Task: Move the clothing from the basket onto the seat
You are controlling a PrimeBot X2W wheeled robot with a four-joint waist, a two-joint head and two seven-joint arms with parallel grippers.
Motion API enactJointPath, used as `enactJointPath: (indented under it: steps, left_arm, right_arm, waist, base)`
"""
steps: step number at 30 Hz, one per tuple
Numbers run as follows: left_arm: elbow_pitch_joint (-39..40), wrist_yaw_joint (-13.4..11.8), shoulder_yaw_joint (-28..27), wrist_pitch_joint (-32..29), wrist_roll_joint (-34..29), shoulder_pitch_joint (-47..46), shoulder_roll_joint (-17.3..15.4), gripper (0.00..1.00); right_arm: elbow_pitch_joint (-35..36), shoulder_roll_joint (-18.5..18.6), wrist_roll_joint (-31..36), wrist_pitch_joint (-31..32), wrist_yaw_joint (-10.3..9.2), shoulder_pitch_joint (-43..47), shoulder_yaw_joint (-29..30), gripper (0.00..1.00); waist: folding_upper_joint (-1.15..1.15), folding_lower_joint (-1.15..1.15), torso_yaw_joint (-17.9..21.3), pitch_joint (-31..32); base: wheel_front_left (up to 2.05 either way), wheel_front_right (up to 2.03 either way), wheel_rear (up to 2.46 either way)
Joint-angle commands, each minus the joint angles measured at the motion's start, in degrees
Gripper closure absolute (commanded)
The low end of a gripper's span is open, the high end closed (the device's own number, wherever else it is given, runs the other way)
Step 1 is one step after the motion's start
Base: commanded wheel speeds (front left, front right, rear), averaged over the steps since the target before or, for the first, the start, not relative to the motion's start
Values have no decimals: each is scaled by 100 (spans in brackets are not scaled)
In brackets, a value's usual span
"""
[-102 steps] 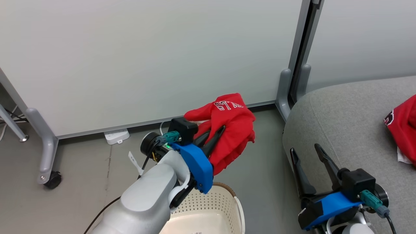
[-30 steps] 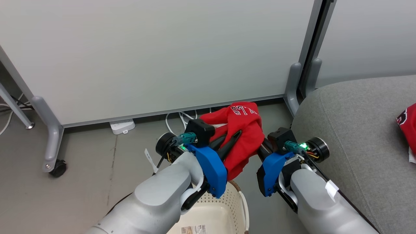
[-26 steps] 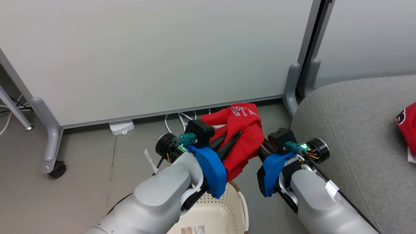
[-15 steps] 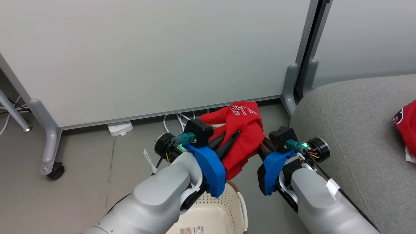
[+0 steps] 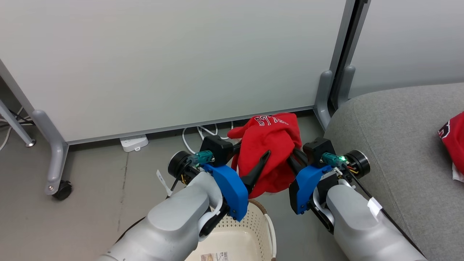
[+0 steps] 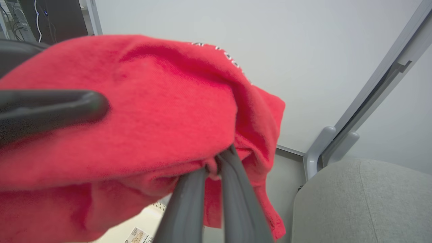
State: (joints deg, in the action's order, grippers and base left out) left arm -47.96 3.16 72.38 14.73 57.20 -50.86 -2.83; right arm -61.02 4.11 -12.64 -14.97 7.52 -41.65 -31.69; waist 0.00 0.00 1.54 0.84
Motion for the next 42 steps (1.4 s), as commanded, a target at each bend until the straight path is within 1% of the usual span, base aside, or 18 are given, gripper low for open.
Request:
enactJointPath:
  steps: [1, 4, 6, 8, 14, 18, 21, 25, 29, 36, 42]
  left_arm:
    - [-16, -38, -53, 33, -20, 52, -13, 0]
    - [-47, -47, -106, 56, -143, 147, -13, 0]
    - [71, -71, -290, 54, -288, 214, -54, 0]
    - [280, -134, -573, 50, -482, 403, -155, 0]
    - [1182, -262, -1428, 49, -1381, 1269, -497, 0]
    - [1765, -244, -2039, 48, -1965, 1983, -684, 0]
    - [2132, -212, -2531, 49, -2332, 2502, -741, 0]
    - [2463, -103, -3173, 49, -2733, 3144, -755, 0]
    - [2636, 26, -3677, 49, -3097, 3573, -682, 0]
    - [2747, 218, -4235, 49, -3661, 3947, -524, 0]
    - [2733, 347, -4514, 49, -3966, 4053, -397, 0]
  right_arm:
    - [38, 21, -8, -28, -6, 13, 20, 100]
    - [73, 45, -2, -28, -6, 32, 55, 100]
    - [141, 76, -11, -28, -6, 58, 125, 100]
    - [200, 98, 2, -27, -6, 101, 195, 100]
    - [359, 153, 81, -27, -6, 185, 375, 100]
    - [468, 164, 133, -27, -6, 253, 487, 100]
    - [530, 183, 168, -27, -6, 284, 551, 100]
    - [583, 204, 221, -27, -6, 352, 617, 100]
    - [618, 220, 262, -28, -6, 369, 692, 100]
    - [632, 203, 301, -27, -6, 425, 770, 100]
    - [647, 173, 324, -28, -6, 456, 792, 100]
  waist:
    - [0, 0, -2, -1]
    - [0, 0, -10, 1]
    - [0, 0, -17, 6]
    - [0, 0, -19, 9]
    - [0, 0, -15, 16]
    - [0, 0, -2, 21]
    - [0, 0, 4, 21]
    - [0, 0, -1, 17]
    - [0, 0, -8, 16]
    - [0, 0, -14, 19]
    - [0, 0, 37, -6]
  base:
    - [0, 0, 0]
    - [0, 0, 0]
    - [0, 0, 0]
    - [0, 0, 0]
    - [0, 0, 0]
    - [0, 0, 0]
    - [0, 0, 0]
    - [0, 0, 0]
    - [0, 0, 0]
    - [0, 0, 0]
    - [0, 0, 0]
